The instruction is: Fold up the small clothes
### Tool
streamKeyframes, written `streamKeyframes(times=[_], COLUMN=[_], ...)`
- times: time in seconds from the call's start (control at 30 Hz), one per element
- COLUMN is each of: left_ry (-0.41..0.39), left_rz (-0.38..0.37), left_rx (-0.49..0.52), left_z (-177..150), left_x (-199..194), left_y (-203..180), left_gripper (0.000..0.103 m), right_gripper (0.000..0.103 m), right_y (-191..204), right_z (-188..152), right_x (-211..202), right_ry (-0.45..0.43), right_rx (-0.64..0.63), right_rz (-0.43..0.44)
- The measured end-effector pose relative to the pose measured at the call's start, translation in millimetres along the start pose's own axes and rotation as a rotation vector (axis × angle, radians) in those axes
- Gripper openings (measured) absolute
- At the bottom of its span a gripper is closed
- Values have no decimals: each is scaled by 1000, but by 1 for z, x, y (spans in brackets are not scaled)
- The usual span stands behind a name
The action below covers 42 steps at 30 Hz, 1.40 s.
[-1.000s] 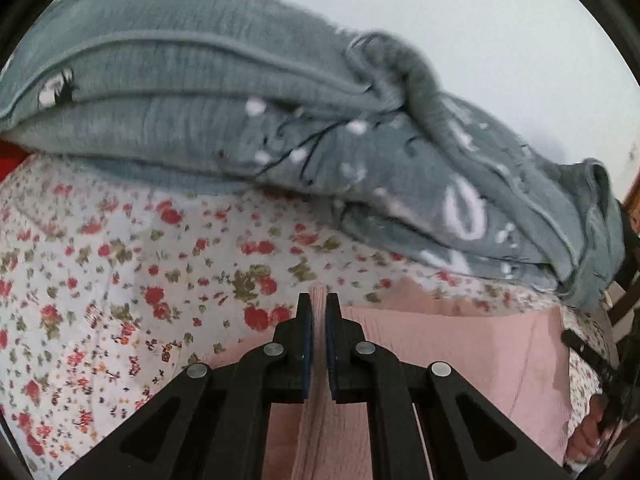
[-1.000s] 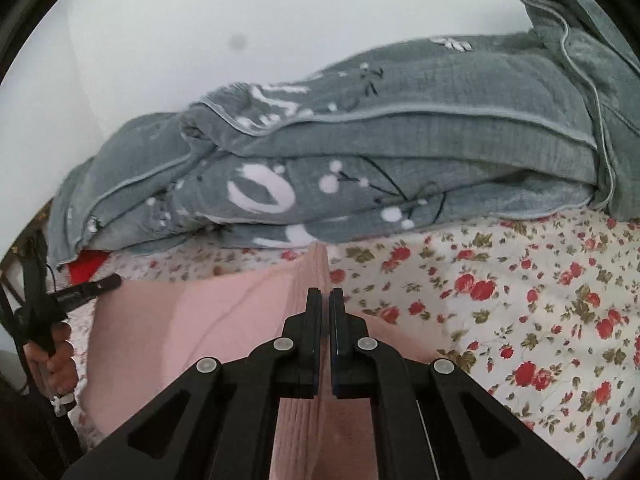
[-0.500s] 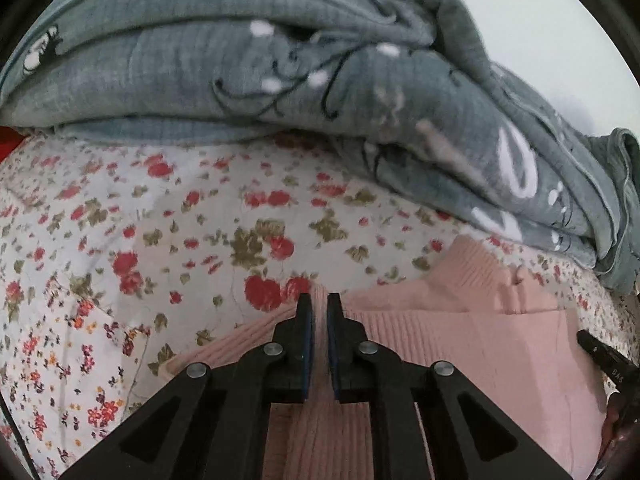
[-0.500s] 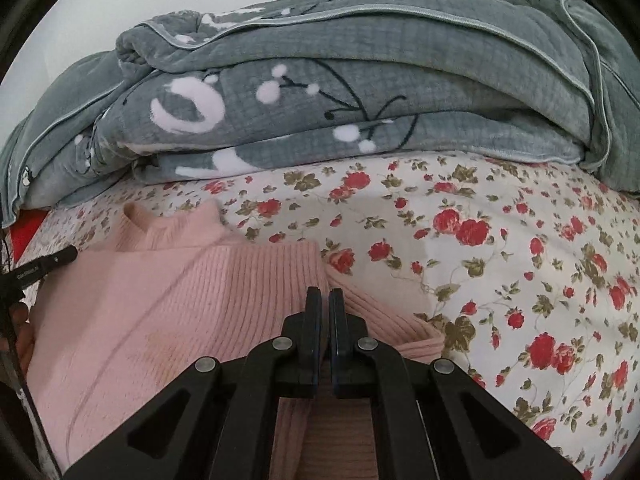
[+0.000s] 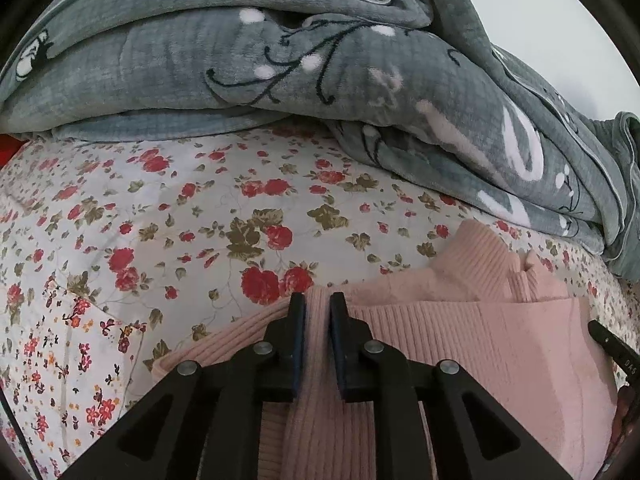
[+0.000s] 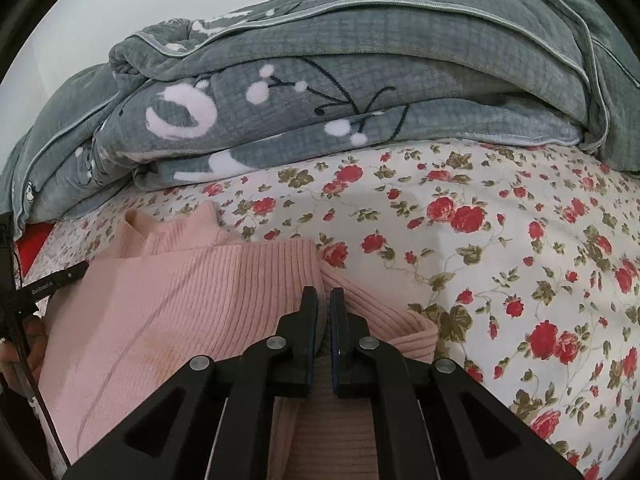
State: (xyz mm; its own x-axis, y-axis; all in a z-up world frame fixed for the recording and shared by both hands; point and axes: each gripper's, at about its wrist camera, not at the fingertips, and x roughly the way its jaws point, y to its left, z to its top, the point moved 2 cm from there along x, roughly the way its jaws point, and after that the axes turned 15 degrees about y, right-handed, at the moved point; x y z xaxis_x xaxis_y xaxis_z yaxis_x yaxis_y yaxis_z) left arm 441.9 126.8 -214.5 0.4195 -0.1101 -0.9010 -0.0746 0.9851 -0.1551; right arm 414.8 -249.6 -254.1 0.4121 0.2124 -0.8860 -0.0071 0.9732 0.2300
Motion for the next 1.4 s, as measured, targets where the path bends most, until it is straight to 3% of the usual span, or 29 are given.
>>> streamKeyframes(times=[0.57,0.93,1.03,1.1,1.17,1.27,1.4], left_ry=[10,8,6,6,6,-16,-56], left_rz=[-22,3,12,12,16,18,-23], left_rx=[0,13,29,42,56,65,61], left_z=[-1,-1,-1,-1,0,1,-2], left_x=[1,0,0,-1,-2,-9,-40], left_y=[1,-1,-4,-5,-8,-8,-7], left_gripper=[18,20,26,33,50,53,56], right_gripper=[5,9,14,28,37,43,63], right_y=[1,2,2,4,5,4,-2], right_z=[-2,1,0,0,0,-2,-25], right_x=[-1,0,-4,-8,-16,-43,-81], right_ry=[-2,1,-5,-16,-28,-45,-76], right_rx=[2,-11,-7,-12,-17,-2,49], right_rz=[-8,-12,-14,-17,-22,-32,52])
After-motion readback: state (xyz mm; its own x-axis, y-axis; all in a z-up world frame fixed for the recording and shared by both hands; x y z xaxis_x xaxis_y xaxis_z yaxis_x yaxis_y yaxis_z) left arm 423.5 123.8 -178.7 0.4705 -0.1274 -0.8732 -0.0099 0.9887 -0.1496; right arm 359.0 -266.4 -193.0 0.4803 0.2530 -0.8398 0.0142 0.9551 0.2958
